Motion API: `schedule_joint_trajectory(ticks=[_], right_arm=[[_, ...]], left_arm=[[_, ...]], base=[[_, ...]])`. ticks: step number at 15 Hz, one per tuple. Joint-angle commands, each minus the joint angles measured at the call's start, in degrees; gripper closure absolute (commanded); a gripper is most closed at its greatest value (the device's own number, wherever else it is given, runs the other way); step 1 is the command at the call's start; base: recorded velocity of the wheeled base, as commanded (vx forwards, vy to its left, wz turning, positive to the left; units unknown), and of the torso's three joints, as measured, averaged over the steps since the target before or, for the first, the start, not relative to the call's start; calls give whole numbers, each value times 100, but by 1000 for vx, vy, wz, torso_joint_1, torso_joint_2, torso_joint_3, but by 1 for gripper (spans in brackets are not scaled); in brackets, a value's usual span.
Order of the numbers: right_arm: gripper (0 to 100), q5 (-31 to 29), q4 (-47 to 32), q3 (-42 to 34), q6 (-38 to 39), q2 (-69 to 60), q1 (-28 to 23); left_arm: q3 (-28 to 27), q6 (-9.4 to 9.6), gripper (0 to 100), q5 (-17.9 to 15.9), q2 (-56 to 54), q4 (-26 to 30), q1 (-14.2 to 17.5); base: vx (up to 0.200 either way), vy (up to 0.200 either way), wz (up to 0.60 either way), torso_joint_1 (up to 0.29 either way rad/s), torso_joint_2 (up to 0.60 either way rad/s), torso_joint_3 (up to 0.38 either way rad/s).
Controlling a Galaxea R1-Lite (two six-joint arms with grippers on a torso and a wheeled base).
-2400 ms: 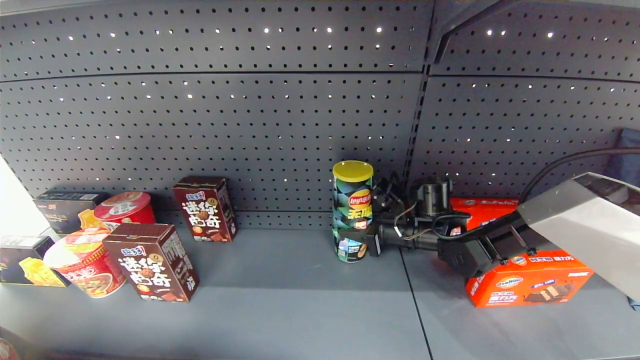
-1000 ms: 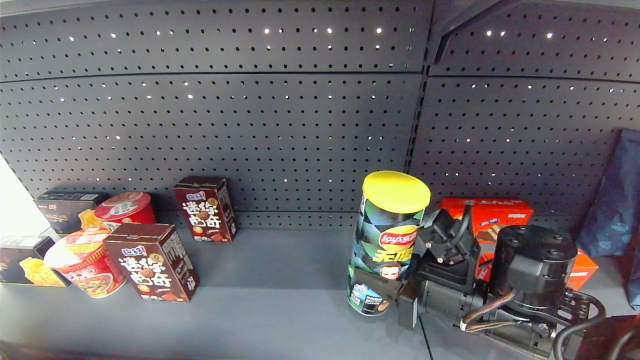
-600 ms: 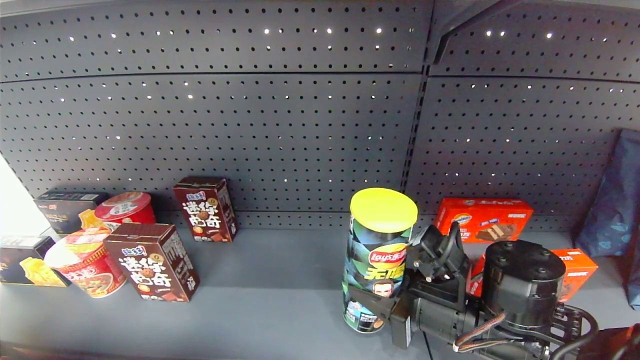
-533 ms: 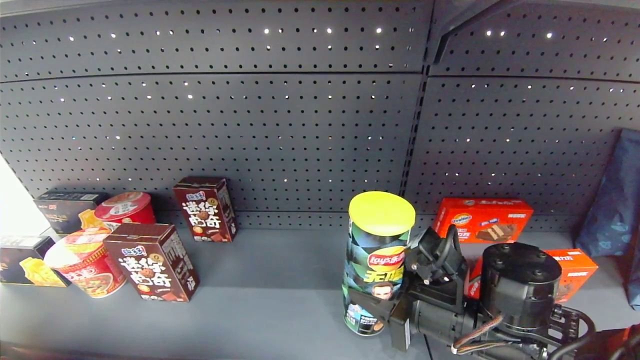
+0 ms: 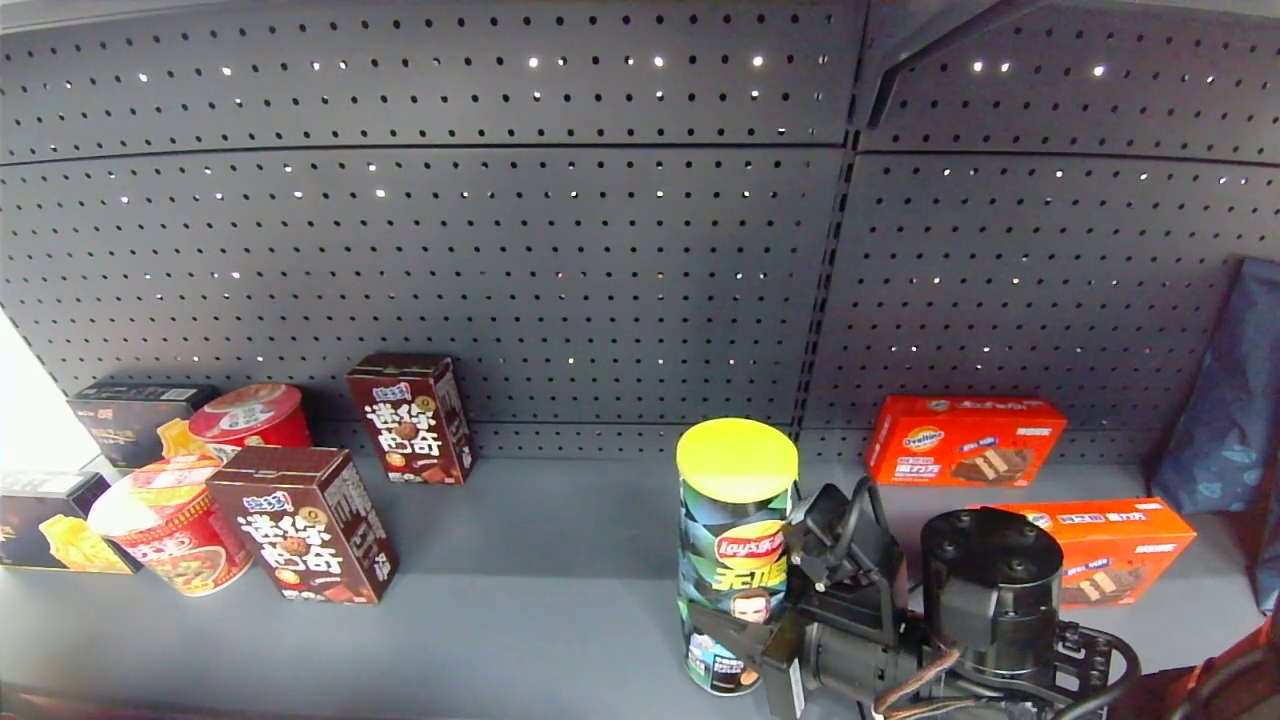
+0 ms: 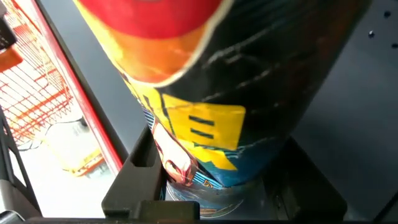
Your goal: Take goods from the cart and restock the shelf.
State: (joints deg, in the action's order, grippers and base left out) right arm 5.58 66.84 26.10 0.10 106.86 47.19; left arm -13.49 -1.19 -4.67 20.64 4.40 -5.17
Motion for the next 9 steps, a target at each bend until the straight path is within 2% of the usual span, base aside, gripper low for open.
schedule_joint_trajectory(ticks=[1,7,8,9], right_arm=[[100,4,13,0,-1,151,-8],[100,13,242,-26,-1,353,-8],[0,22,242,-35,-1,353,-8],[0,13,242,-26,-1,353,-8]], left_arm=[[5,-4,100,1,2,-1,-2],[31,-4,100,1,2,-1,-2],[31,-4,100,1,2,-1,-2],[31,-4,100,1,2,-1,-10]], base=[[0,0,0,0,0,0],[0,0,0,0,0,0],[0,0,0,0,0,0],[0,0,0,0,0,0]])
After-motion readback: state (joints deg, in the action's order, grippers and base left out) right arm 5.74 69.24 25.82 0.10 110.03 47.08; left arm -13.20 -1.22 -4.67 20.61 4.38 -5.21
